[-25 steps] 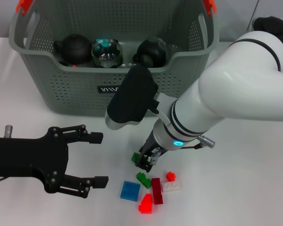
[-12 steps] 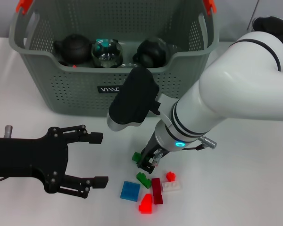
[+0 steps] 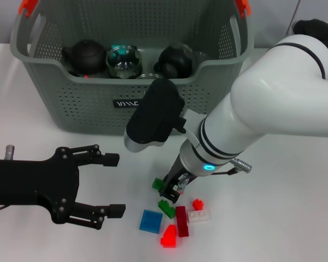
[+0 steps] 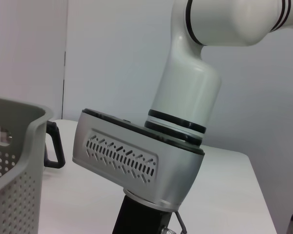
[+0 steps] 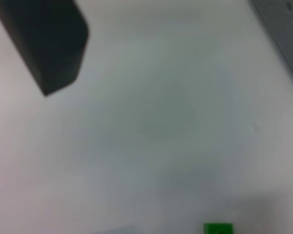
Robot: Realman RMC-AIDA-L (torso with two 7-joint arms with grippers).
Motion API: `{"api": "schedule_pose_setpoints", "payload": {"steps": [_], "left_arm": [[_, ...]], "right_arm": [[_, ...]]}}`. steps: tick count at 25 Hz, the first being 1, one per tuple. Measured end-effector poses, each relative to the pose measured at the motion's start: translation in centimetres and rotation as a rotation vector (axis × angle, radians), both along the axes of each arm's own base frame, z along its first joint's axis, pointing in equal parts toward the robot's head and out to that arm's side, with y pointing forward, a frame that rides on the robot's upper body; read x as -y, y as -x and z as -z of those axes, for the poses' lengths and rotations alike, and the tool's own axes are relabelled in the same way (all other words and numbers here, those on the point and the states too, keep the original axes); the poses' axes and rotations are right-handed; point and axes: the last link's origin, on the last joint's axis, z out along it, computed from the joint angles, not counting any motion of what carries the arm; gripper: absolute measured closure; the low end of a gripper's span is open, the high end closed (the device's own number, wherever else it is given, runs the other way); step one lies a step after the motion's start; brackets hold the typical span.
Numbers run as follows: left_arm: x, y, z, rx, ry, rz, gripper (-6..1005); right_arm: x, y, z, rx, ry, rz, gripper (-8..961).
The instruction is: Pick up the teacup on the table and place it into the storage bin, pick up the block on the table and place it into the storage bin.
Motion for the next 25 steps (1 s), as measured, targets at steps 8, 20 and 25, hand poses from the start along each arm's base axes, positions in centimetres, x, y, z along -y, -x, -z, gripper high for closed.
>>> {"api": "schedule_pose_setpoints", "payload": {"steps": [8,20,25], "left_arm": [[0.1,0.1,-0.2,0.003,-0.002,-0.001,58],[1.1,1.4,-1.7,0.021,-0.052,-0.048,58],[1.1,1.4,-1.7,0.022,-0.05,-0.047,58]], "right_arm": [[-0.2,0.7,-0.7,-0.025,0.001,-0.001,748],[-2.1,4.1,-5.5,-0.19,-0.007,-0.014,749],[-2.9,7.1,-9.9,-0.31,-0.047,-0.069,748]]}}
